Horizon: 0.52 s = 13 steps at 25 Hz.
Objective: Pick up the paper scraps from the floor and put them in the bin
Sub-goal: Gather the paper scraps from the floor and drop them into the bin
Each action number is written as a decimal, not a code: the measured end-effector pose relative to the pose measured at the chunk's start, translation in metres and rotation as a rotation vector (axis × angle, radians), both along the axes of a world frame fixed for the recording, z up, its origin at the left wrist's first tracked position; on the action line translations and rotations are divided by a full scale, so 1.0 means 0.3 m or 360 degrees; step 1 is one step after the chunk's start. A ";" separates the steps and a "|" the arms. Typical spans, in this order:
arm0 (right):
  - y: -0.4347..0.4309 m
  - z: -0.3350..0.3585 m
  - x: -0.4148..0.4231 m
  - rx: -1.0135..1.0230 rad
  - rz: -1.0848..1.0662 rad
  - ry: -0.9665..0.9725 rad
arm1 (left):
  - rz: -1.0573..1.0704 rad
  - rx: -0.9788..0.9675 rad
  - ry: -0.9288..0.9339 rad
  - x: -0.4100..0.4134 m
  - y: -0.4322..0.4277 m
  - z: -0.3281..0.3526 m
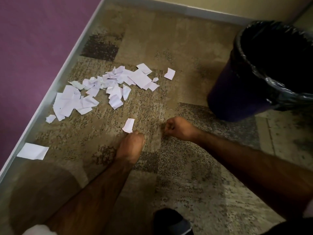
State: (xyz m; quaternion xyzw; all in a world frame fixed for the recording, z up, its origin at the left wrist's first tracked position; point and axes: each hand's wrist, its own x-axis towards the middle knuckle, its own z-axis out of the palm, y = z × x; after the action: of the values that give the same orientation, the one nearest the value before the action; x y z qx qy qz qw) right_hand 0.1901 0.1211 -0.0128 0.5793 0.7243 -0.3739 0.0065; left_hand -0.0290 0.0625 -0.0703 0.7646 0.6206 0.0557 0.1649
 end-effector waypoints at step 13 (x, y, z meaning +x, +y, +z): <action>-0.092 0.029 0.241 -0.0078 -0.0259 -0.0047 | -0.0318 -0.0063 -0.0299 -0.067 0.051 -0.023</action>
State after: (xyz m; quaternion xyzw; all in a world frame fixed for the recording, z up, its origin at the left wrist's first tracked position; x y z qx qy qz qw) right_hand 0.2623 0.0936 -0.0042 0.6413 0.6654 -0.3822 0.0010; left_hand -0.0491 0.0779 -0.0771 0.8105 0.5243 0.0983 0.2420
